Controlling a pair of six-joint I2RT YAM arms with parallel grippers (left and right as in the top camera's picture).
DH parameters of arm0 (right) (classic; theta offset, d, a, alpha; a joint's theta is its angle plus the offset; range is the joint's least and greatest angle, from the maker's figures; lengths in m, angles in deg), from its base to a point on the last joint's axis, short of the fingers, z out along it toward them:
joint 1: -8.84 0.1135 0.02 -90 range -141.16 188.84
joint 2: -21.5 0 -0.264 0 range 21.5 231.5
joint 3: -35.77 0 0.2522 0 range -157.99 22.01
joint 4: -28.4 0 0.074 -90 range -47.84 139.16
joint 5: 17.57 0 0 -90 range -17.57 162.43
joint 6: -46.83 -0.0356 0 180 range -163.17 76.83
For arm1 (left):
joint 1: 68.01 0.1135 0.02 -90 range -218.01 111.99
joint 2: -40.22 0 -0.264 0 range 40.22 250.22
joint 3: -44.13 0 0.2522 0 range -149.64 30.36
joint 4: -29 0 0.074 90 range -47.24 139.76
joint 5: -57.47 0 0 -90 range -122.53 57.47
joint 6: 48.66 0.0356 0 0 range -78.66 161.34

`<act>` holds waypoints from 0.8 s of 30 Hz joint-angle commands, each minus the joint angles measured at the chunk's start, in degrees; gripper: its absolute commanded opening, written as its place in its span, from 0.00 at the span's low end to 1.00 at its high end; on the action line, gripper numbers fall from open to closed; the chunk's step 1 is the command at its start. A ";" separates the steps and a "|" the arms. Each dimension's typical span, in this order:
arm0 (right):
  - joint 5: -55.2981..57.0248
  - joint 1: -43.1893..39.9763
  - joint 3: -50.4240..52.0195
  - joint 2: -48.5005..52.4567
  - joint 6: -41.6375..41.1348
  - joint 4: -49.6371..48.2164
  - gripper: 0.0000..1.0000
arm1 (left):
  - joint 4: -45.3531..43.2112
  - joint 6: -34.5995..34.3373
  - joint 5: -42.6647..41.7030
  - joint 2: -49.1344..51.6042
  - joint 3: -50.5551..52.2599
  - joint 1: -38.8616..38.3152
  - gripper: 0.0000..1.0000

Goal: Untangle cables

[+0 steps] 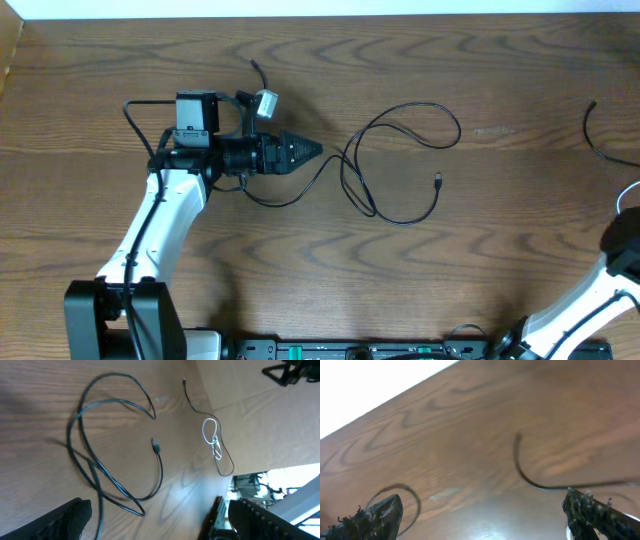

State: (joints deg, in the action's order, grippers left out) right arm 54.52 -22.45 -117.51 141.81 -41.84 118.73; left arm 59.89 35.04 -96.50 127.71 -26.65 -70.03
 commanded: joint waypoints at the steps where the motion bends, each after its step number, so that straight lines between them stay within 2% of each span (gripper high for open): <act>1: 3.98 3.76 -0.57 -4.57 1.92 0.22 0.99 | 0.26 1.53 0.55 -3.48 -0.20 2.73 0.93; 4: 12.57 9.09 0.35 -10.14 0.00 -1.49 0.99 | 2.21 1.55 1.66 -7.26 -0.20 5.88 0.93; 5: 15.08 10.84 1.73 -12.87 -0.57 -2.69 0.99 | 4.37 1.60 4.61 -9.07 -0.20 6.93 0.93; 7: 14.91 12.72 5.64 -16.61 -0.90 -4.46 0.99 | 6.60 1.90 7.41 -10.95 -0.20 7.58 0.93; 9: 15.54 15.10 14.32 -21.20 -0.42 -7.89 0.99 | 7.58 4.17 7.93 -12.50 -0.20 7.63 0.93; 14: 15.61 21.99 38.97 -29.53 -0.44 -19.78 0.99 | 7.72 4.15 7.98 -14.36 -0.20 7.63 0.93; 18: 14.95 28.11 48.89 -30.82 -1.09 -23.50 0.99 | 7.69 3.63 11.28 -14.64 -0.20 7.96 0.93; 22: 14.99 37.51 59.49 -30.12 -8.85 -29.46 0.99 | 7.72 2.51 16.55 -14.64 -0.20 10.23 0.93; 24: 14.97 41.24 61.66 -29.24 -11.85 -32.39 0.99 | 7.72 0.44 19.30 -14.64 -0.20 11.96 0.93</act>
State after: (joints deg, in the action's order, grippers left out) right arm 69.42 14.43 -57.84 112.35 -47.44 88.40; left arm 67.69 37.31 -82.46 113.72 -26.65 -60.29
